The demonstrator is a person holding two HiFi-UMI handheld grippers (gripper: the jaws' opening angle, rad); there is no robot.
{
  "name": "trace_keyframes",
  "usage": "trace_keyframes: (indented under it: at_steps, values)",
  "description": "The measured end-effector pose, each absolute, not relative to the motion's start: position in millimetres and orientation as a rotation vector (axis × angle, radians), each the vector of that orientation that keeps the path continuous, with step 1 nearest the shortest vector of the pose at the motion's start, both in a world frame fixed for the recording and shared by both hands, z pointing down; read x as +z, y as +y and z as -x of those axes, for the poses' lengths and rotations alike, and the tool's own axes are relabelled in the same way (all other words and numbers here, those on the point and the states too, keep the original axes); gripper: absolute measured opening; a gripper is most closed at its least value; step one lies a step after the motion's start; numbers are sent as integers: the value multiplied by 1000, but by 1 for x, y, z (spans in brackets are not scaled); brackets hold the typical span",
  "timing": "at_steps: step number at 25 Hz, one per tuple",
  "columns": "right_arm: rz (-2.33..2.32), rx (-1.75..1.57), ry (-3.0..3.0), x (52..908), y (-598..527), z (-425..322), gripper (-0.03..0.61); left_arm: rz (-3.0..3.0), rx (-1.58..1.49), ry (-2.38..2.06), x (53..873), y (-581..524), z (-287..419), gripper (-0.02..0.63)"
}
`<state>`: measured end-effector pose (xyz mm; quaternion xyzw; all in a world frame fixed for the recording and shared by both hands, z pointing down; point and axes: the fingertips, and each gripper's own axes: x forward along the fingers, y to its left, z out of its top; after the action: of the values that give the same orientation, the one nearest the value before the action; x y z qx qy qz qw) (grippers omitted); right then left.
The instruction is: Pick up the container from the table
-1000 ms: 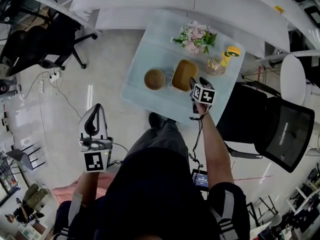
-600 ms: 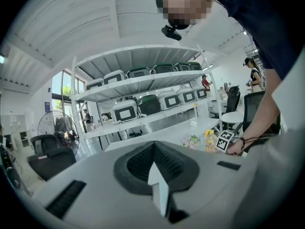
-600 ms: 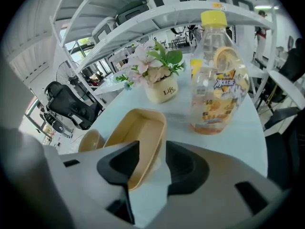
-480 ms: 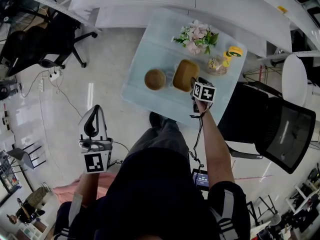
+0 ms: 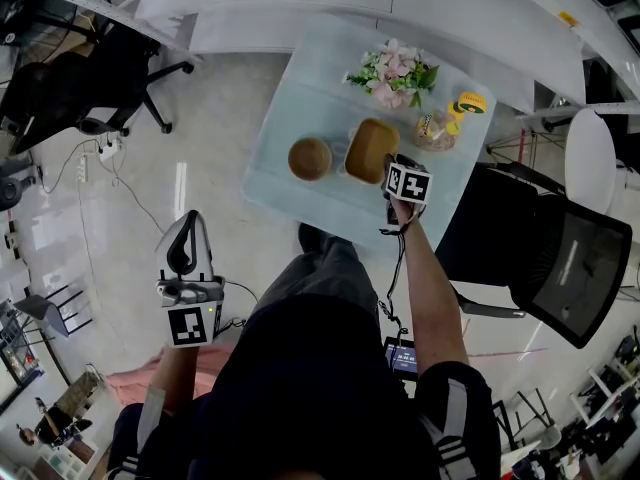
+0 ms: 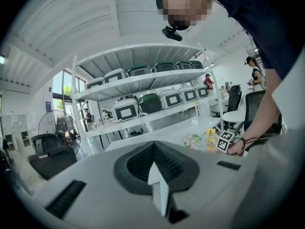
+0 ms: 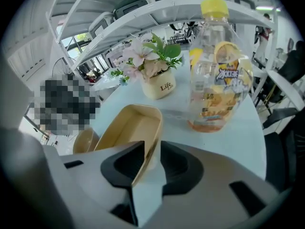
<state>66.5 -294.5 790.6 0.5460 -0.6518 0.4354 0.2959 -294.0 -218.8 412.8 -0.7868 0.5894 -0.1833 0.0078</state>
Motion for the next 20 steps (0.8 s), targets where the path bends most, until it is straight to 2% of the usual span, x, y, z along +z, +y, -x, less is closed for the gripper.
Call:
trace_keyframes:
  at_steps: [16,20]
  values:
    - [-1461,1164,-1708,795,-297,-64,58,2454,-584,1859,415,-222,300,3]
    - [-1461,1149,-1699,795,-297,-64,20,2455,-586,1857,416,-221,299,3]
